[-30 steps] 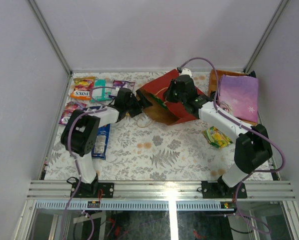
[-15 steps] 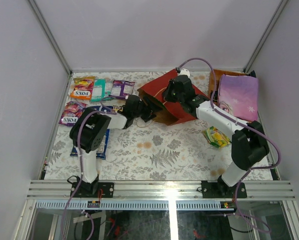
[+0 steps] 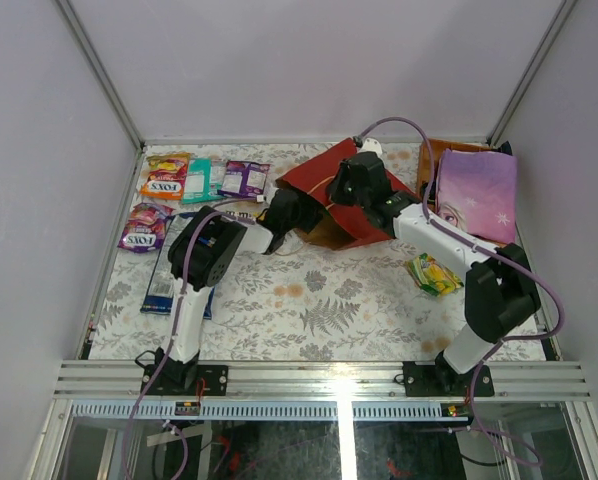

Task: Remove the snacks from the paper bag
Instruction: Take out the snack from the paper bag.

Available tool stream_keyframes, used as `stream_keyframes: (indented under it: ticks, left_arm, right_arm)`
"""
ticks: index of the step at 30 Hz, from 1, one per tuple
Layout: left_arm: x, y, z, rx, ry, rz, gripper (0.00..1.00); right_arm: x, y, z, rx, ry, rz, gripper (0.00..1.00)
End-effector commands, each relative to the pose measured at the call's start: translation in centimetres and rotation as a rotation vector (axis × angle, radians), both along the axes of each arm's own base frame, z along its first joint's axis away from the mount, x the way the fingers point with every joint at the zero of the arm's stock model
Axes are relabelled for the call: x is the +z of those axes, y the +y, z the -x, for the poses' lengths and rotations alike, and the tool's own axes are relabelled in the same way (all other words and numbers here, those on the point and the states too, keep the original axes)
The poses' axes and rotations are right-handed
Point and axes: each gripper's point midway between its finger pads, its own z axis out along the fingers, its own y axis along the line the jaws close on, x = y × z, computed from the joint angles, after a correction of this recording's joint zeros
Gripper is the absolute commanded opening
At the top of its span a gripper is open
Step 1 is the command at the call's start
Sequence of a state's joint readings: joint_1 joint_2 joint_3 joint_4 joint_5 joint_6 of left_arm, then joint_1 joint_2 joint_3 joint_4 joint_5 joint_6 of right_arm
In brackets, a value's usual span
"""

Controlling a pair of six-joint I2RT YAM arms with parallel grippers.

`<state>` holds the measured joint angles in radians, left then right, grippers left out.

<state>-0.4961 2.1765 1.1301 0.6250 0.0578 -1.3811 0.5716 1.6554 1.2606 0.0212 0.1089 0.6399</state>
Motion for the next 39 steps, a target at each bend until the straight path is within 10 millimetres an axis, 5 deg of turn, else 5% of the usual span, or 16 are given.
stream_keyframes:
  ticks: [1,11,17,20,32,39]
  left_arm:
    - [-2.1,-0.4,-1.7,0.128,0.034,-0.068,0.64]
    - [-2.7,-3.1,-4.2,0.171,-0.017,-0.097,0.59]
    - [0.5,-2.1,-4.6,0.146,-0.139,-0.174,0.05]
    - [2.8,-0.9,-4.3,0.131,-0.218,-0.27,0.0]
    - [10.4,4.4,4.3,0.033,-0.395,-0.415,0.0]
    - [8.3,6.1,8.2,-0.051,-0.32,-0.486,0.0]
  right_arm:
    - [3.9,-0.1,0.0,-0.017,-0.099,-0.05,0.0]
    - [4.3,-0.1,0.2,-0.01,-0.109,-0.053,0.0]
    - [4.5,-0.5,0.1,-0.023,-0.122,-0.041,0.0]
    - [4.6,-0.5,0.1,-0.024,-0.125,-0.037,0.0]
    - [4.1,-1.7,-0.1,-0.066,-0.135,0.005,0.0]
    - [4.1,-1.6,-0.1,-0.064,-0.133,0.006,0.0]
